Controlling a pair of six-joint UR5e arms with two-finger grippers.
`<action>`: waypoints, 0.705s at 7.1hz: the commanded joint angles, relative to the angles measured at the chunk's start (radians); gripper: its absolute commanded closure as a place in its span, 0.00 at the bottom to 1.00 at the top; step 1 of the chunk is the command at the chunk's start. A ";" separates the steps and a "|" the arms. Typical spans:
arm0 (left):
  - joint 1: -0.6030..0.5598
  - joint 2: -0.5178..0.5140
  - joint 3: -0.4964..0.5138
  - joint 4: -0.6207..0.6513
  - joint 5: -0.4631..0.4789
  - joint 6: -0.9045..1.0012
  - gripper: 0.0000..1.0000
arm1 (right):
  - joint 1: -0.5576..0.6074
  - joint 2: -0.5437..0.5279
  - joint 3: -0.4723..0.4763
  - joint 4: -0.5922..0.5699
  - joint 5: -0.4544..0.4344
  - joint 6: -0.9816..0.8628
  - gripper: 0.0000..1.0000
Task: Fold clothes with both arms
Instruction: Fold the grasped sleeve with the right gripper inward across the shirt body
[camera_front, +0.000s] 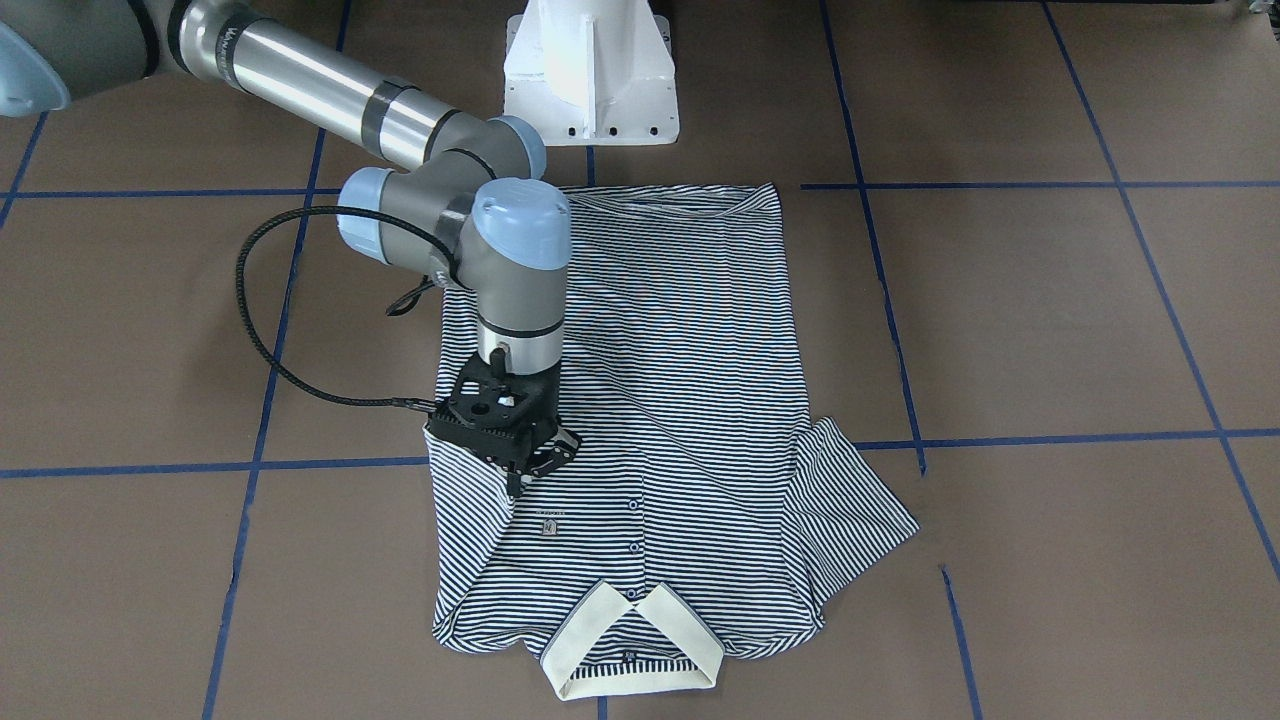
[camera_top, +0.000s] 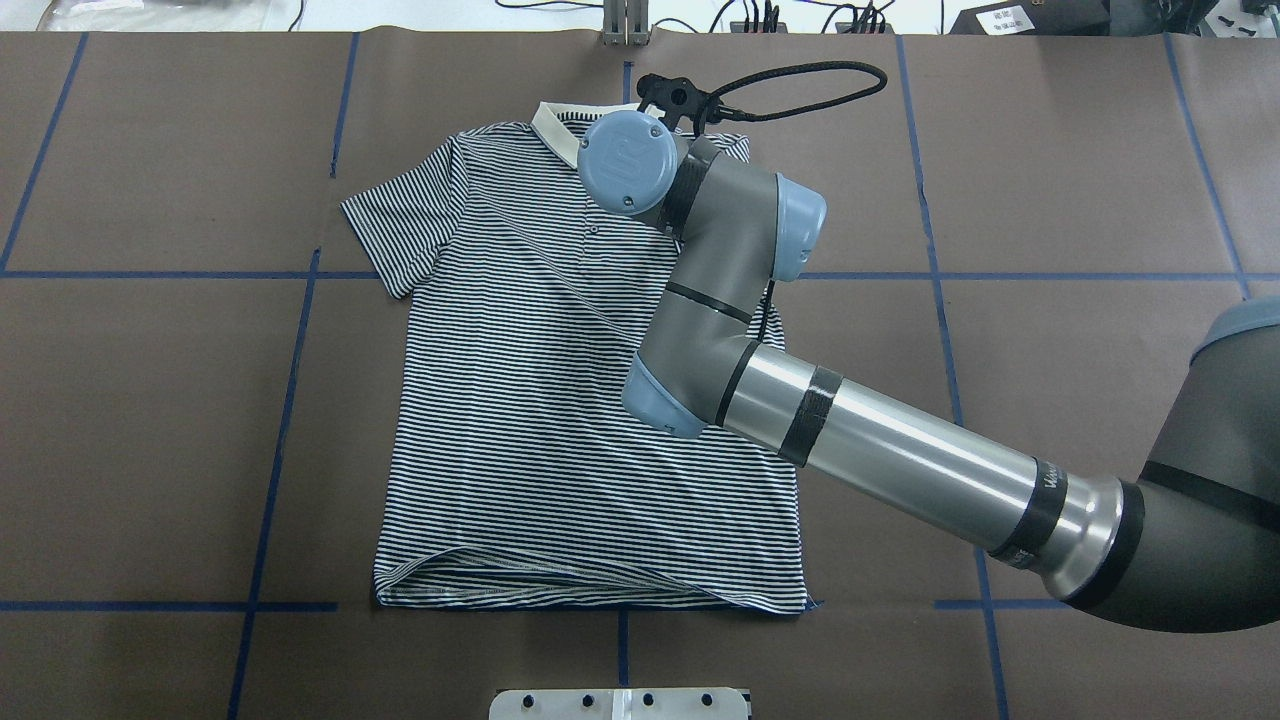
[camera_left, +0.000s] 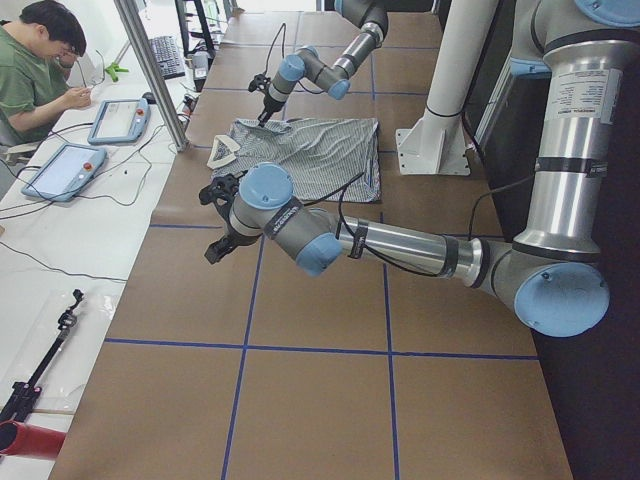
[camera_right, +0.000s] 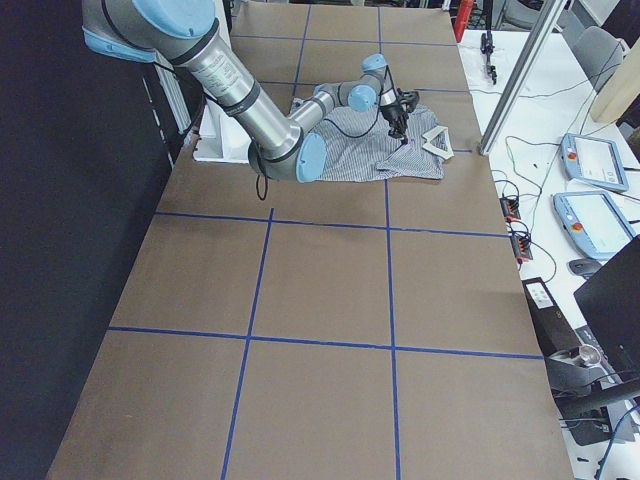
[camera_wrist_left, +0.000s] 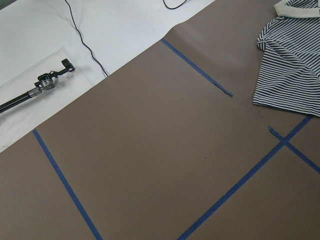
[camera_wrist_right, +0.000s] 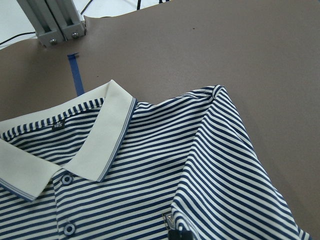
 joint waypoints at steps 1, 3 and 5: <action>0.000 0.000 -0.003 0.000 0.000 0.000 0.00 | -0.013 0.008 -0.005 0.001 -0.018 0.001 1.00; 0.000 0.000 -0.004 0.000 0.002 0.001 0.00 | -0.011 0.019 -0.004 0.001 -0.016 -0.015 0.00; 0.005 -0.014 0.002 -0.009 0.006 -0.002 0.00 | 0.054 0.025 0.006 -0.006 0.079 -0.083 0.00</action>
